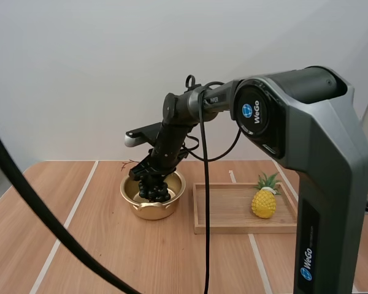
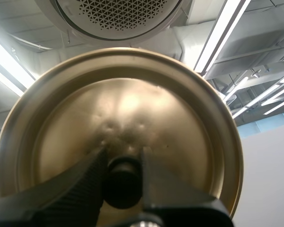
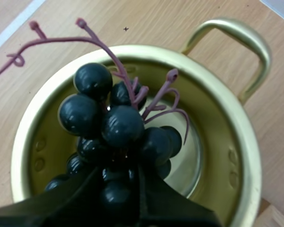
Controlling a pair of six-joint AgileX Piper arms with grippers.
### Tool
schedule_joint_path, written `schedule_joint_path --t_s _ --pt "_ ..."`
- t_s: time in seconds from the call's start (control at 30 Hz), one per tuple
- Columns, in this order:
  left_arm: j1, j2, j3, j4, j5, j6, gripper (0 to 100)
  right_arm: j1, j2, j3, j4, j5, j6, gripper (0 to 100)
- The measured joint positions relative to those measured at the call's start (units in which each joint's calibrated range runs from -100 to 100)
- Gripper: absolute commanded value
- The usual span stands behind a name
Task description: Open the pot, put the grape inside, and close it
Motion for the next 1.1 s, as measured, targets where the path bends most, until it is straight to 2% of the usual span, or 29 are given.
schedule_joint_path --t_s 0.47,1.1 --pt "0.0 0.0 0.0 0.0 0.0 0.0 0 0.2 5.1 -0.2 -2.9 -3.6 0.0 0" --pt "0.0 0.8 0.0 0.0 0.0 0.0 0 0.2 5.2 -0.2 -4.5 -3.1 0.0 0"
